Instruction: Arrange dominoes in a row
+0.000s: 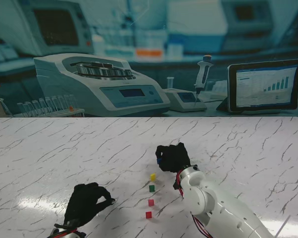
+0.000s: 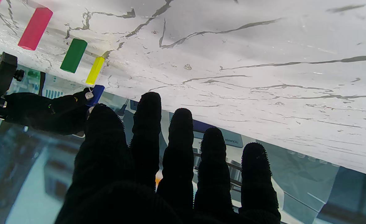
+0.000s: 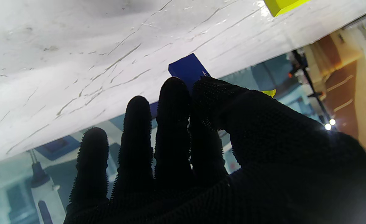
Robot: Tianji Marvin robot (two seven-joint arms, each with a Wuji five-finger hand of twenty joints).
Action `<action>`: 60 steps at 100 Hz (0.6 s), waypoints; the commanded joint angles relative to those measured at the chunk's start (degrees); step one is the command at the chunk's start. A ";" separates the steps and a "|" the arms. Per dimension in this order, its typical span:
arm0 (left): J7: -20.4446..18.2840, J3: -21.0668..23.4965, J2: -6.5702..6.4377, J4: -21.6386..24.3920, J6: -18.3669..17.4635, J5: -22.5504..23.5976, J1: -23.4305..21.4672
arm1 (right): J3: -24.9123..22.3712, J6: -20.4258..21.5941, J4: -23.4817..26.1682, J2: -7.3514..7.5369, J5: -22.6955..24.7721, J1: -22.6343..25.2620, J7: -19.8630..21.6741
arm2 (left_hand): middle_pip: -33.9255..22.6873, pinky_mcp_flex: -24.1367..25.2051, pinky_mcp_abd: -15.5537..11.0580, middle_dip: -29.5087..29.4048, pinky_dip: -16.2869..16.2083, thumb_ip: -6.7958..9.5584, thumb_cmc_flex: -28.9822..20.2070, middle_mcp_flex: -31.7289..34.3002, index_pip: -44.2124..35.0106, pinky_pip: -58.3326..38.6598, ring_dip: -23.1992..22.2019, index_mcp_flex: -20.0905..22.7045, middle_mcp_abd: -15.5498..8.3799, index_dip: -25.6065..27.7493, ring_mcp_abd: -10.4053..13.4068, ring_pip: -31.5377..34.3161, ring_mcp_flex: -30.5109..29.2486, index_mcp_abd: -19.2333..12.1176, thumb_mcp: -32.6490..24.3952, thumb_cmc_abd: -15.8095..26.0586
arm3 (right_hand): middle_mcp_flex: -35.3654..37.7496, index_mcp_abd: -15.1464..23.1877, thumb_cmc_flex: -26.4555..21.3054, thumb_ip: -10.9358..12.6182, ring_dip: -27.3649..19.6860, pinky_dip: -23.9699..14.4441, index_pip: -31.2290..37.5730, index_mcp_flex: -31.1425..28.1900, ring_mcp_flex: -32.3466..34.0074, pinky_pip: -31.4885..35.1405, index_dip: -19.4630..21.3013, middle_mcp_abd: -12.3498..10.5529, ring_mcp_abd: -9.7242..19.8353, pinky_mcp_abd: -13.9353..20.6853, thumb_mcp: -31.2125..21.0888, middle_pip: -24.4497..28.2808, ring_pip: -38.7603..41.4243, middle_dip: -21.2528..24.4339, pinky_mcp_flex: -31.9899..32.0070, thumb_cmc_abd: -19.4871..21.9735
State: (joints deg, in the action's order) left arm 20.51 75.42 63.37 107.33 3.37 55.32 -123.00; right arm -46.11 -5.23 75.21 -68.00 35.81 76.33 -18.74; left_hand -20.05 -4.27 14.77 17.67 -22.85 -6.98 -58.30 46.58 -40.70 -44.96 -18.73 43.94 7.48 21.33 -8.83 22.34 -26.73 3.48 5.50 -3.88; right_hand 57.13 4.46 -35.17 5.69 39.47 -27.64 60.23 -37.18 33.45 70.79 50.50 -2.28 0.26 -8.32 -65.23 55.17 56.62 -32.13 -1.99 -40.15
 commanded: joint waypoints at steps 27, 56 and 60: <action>0.06 0.00 0.29 -0.23 -1.75 0.11 -0.62 | 2.31 -0.82 -1.51 -1.68 -1.75 -1.10 -0.23 | -0.94 0.22 0.27 0.76 -0.98 -0.99 0.27 0.79 0.03 -1.54 -0.83 1.08 -0.88 0.41 0.82 0.67 -1.28 -0.90 -0.45 0.21 | 0.46 -0.82 -0.56 2.85 -0.87 0.15 2.64 1.76 -0.78 1.57 -1.05 -0.83 1.19 5.51 1.68 0.83 -0.63 0.76 1.58 2.79; 0.19 0.12 0.33 -0.16 -1.73 0.01 -0.83 | 3.88 -0.81 -3.52 -2.43 -3.38 -2.20 -0.36 | -0.93 0.26 0.26 0.76 -0.98 -0.98 0.26 0.80 0.06 -1.54 -0.86 1.08 -0.81 0.40 0.79 0.68 -1.29 -0.93 -0.45 0.14 | 0.05 -0.79 -1.42 1.68 -0.88 0.22 2.13 2.09 -1.25 1.44 -1.65 -0.52 1.08 5.38 3.22 0.14 -0.76 1.20 1.75 3.55; 0.20 0.13 0.33 -0.16 -1.72 -0.02 -0.84 | 4.08 -0.76 -3.75 -2.53 -3.59 -2.31 -0.40 | -0.92 0.23 0.28 0.76 -0.98 -0.98 0.28 0.77 0.06 -1.56 -0.86 1.08 -0.83 0.40 0.77 0.68 -1.29 -0.87 -0.45 0.18 | 0.02 -0.76 -1.45 1.55 -0.89 0.23 2.03 2.14 -1.31 1.40 -1.72 -0.48 1.11 5.38 3.38 0.08 -0.79 1.22 1.79 3.64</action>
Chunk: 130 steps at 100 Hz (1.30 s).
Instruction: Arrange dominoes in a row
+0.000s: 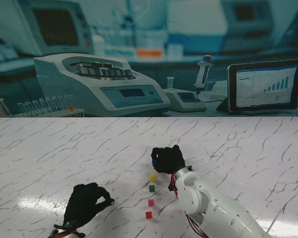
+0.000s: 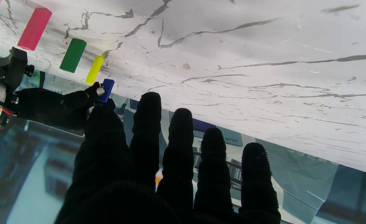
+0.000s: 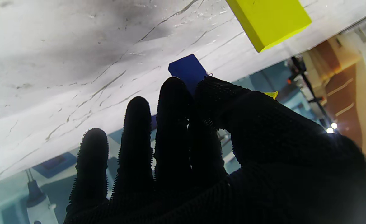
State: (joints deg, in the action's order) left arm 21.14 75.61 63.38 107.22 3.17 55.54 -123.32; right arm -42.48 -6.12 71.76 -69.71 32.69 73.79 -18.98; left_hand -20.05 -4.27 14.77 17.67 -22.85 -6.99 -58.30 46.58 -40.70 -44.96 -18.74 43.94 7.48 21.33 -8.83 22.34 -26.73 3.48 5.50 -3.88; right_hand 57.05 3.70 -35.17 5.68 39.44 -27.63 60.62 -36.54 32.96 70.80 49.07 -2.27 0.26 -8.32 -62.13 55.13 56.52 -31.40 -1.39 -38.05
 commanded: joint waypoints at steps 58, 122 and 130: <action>-0.42 0.05 0.40 0.10 -1.36 -0.67 -0.81 | 0.95 -0.06 -1.06 -1.15 -2.29 0.19 0.63 | -0.93 0.24 0.29 0.77 -1.00 -0.96 0.25 0.78 0.11 -1.60 -0.88 1.09 -0.79 0.43 0.78 0.71 -1.28 -0.84 -0.49 0.25 | -1.42 -0.15 -4.83 -2.98 -0.71 0.32 -0.36 3.03 -2.56 0.93 -1.23 1.18 -0.31 4.71 6.11 -2.27 -0.76 0.83 1.85 5.03; -0.42 0.08 0.43 0.20 -1.21 -0.80 -0.88 | 0.45 -0.58 -0.52 -0.79 -2.86 0.46 2.19 | -0.97 0.23 0.23 0.78 -1.01 -1.00 -0.13 0.80 -0.03 -1.62 -0.87 1.13 -0.71 0.43 0.71 0.71 -1.19 -0.85 -0.51 0.38 | -2.23 -1.04 -6.57 -4.93 -0.86 0.43 -1.64 3.36 -3.55 0.45 -1.71 2.13 -1.12 4.18 8.84 -4.08 -1.31 1.36 2.27 6.56; -0.40 0.08 0.44 0.19 -1.21 -0.83 -0.88 | 0.39 -0.64 -0.62 -0.80 -2.96 0.45 2.22 | -0.98 0.25 0.23 0.78 -1.01 -1.00 -0.12 0.84 -0.04 -1.61 -0.89 1.14 -0.72 0.41 0.72 0.76 -1.24 -0.81 -0.48 0.42 | -2.39 -1.04 -6.61 -5.03 -0.88 0.44 -1.77 3.42 -3.74 0.42 -1.64 2.39 -1.18 4.17 8.95 -4.22 -1.38 1.35 2.29 6.61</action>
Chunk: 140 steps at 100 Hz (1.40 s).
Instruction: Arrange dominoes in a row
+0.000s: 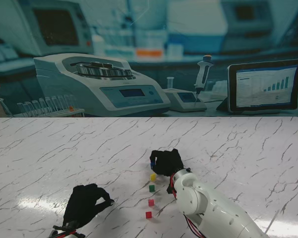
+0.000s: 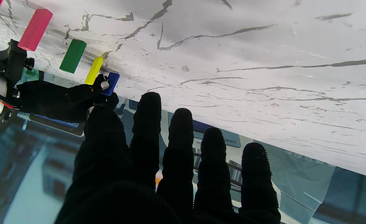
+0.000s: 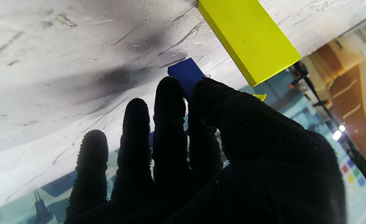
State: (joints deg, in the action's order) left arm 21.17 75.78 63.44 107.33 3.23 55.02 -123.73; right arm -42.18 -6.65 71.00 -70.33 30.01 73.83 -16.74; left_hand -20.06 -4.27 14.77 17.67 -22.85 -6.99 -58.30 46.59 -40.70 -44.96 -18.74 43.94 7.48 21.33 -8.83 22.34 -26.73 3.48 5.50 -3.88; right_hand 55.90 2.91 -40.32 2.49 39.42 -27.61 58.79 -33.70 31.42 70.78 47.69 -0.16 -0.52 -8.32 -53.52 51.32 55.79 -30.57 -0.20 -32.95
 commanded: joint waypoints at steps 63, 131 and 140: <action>-0.33 -0.01 0.41 0.14 -1.17 -0.31 -0.55 | -1.02 0.20 1.36 0.69 -0.93 1.06 2.77 | -1.03 0.29 0.23 0.80 -1.02 -1.13 -0.95 0.88 -0.36 -1.63 -0.87 1.24 -0.65 0.27 0.82 0.79 -1.23 -1.00 -0.46 0.71 | -2.89 -0.99 -2.57 -3.28 -1.25 0.92 -2.83 2.03 -4.11 -0.73 -1.28 1.58 -1.13 3.43 0.00 -3.51 -1.78 1.18 1.82 -1.18; -0.11 -0.04 0.42 0.05 -1.18 -0.25 -0.49 | -2.18 0.10 3.04 1.82 -1.50 1.39 6.80 | -1.06 0.25 0.15 0.79 -1.01 -1.22 -1.33 0.90 -0.69 -1.62 -0.77 1.18 -0.79 0.03 0.85 0.76 -1.06 -1.18 -0.27 0.74 | -6.44 -2.89 -1.71 -3.15 -1.60 1.51 -12.08 3.05 -7.58 -3.06 -1.49 4.02 -2.92 2.06 -3.06 -9.38 -3.94 -0.09 2.77 -2.14; -0.08 -0.05 0.42 0.02 -1.19 -0.20 -0.46 | -2.22 0.10 2.99 1.85 -1.59 1.34 6.98 | -1.08 0.26 0.15 0.80 -1.01 -1.22 -1.26 0.95 -0.71 -1.63 -0.75 1.18 -0.78 0.02 0.84 0.76 -1.07 -1.12 -0.25 0.77 | -7.49 -3.39 -1.41 -2.96 -1.65 1.57 -14.55 3.01 -8.37 -3.46 -2.32 4.64 -3.34 1.90 -3.13 -10.23 -4.24 0.28 2.93 -1.44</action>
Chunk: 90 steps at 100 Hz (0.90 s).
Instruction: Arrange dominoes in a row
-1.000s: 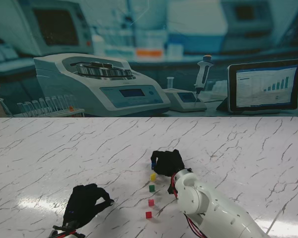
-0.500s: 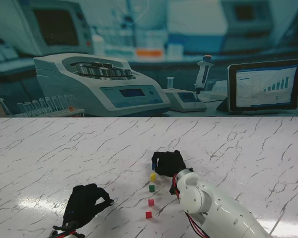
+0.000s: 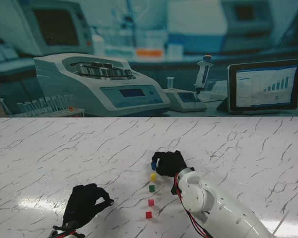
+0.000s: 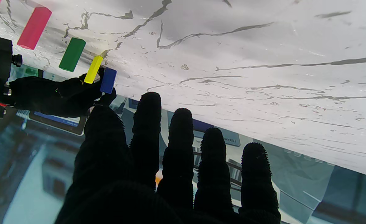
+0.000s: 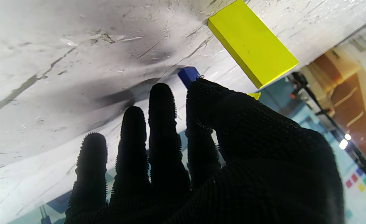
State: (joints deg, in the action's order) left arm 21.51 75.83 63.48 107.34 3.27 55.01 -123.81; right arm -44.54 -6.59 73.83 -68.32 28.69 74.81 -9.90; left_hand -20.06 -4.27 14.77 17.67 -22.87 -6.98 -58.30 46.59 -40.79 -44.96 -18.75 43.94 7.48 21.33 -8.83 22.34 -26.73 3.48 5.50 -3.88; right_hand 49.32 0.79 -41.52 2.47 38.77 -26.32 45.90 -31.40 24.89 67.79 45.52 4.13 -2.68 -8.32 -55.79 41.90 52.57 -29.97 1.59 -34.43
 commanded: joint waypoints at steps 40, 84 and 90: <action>-0.46 -0.12 0.39 0.04 -1.15 -0.33 -0.39 | 0.46 0.59 -0.58 -0.15 -0.34 -0.15 0.36 | -1.07 0.29 0.18 0.79 -0.99 -1.18 -1.06 0.91 -0.58 -1.61 -0.73 1.23 -0.85 0.01 0.82 0.77 -1.08 -1.12 -0.28 0.88 | -1.75 -0.39 -1.43 -2.83 -1.00 0.31 -4.40 -0.40 -2.63 -1.29 1.13 0.65 -1.24 1.53 -0.55 -1.73 -1.19 -0.31 1.52 0.48; -0.69 -0.08 0.40 0.20 -0.99 -0.48 -0.49 | 1.02 1.45 -1.44 -0.25 0.16 -0.62 -0.18 | -1.03 0.28 0.17 0.78 -1.01 -1.16 -1.01 0.88 -0.52 -1.63 -0.71 1.23 -0.70 0.01 0.83 0.78 -1.05 -1.03 -0.29 0.93 | -1.75 2.59 -3.96 -3.58 -1.02 0.18 -1.83 -1.74 -2.59 -1.37 1.91 0.36 -0.97 1.53 -0.61 -2.93 -1.02 -0.34 1.51 0.29; -0.71 -0.09 0.40 0.21 -0.99 -0.48 -0.48 | 1.07 1.47 -1.55 -0.27 0.21 -0.68 -0.28 | -1.00 0.27 0.17 0.77 -1.01 -1.16 -0.91 0.82 -0.52 -1.65 -0.71 1.24 -0.74 0.01 0.73 0.76 -1.00 -0.99 -0.28 1.05 | -1.64 2.91 -4.02 -3.66 -1.01 0.16 -1.37 -1.82 -2.56 -1.37 1.98 0.24 -0.86 1.53 -0.58 -3.02 -0.98 -0.43 1.51 0.26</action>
State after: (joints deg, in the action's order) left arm 21.39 75.85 63.50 107.39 3.33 54.83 -123.84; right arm -43.81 -5.27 72.55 -68.23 28.85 73.75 -10.10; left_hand -20.06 -4.27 14.77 17.67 -22.87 -6.98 -58.30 46.60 -40.81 -44.96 -18.75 43.94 7.48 21.33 -8.83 22.34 -26.73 3.48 5.50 -3.88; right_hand 48.63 1.65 -44.41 2.46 38.34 -26.27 42.97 -32.28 24.09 66.95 46.27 4.09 -3.03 -8.32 -55.80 40.74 52.35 -30.78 2.17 -34.25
